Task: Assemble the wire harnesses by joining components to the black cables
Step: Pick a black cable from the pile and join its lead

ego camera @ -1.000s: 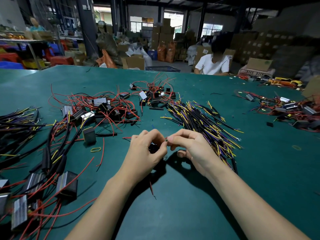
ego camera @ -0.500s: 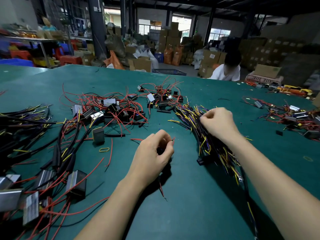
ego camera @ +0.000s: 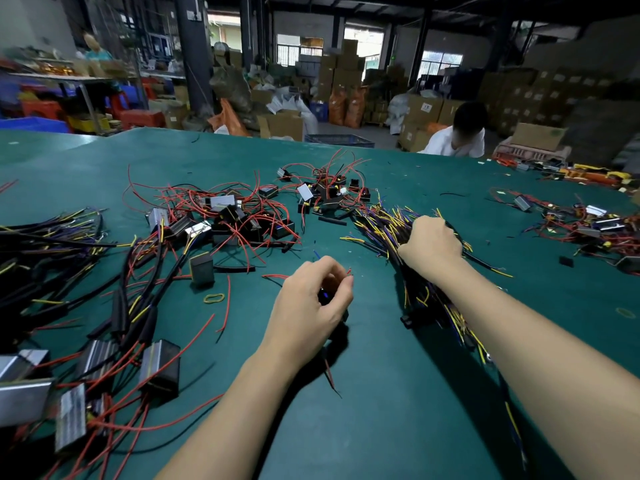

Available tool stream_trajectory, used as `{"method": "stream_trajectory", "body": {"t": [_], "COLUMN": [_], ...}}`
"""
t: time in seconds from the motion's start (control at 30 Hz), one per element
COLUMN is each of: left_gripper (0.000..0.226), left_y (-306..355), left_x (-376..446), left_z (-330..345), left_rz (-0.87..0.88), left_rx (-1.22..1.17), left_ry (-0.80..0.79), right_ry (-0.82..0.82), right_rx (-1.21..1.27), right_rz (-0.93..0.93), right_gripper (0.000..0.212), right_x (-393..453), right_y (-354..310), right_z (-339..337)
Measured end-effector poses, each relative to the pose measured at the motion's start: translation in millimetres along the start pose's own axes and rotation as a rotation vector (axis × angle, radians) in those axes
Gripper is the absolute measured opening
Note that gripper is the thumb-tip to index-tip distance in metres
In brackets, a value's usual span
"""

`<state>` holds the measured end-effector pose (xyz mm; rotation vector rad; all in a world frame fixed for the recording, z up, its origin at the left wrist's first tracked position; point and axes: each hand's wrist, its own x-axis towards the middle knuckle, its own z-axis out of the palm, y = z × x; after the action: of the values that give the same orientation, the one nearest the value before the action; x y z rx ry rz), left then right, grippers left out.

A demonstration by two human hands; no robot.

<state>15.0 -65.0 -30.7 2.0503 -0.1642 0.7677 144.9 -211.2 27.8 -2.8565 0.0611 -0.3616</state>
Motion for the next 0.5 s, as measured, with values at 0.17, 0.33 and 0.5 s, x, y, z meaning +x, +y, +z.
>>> {"method": "stream_trajectory", "body": {"t": [0.17,0.33,0.5], "left_gripper": [0.013,0.008,0.011], "left_y": [-2.2,-1.8,1.0], "left_x": [1.3,2.1,1.9], "left_z": [0.3,0.5,-0.3], "left_rz": [0.008,-0.007,-0.019], "left_rx": [-0.010,-0.029,-0.053], "left_ry": [0.010,0.033,0.034], "right_ry": [0.033,-0.372,-0.596], "right_rx": [0.338,1.116,1.339], "right_rz": [0.140,0.227,0.304], "right_gripper": [0.031,0.023,0.012], "right_x": [3.9,-11.2,-32.7], "right_y": [19.9,31.4,37.2], "right_z": [-13.1,-17.5,-20.1]}}
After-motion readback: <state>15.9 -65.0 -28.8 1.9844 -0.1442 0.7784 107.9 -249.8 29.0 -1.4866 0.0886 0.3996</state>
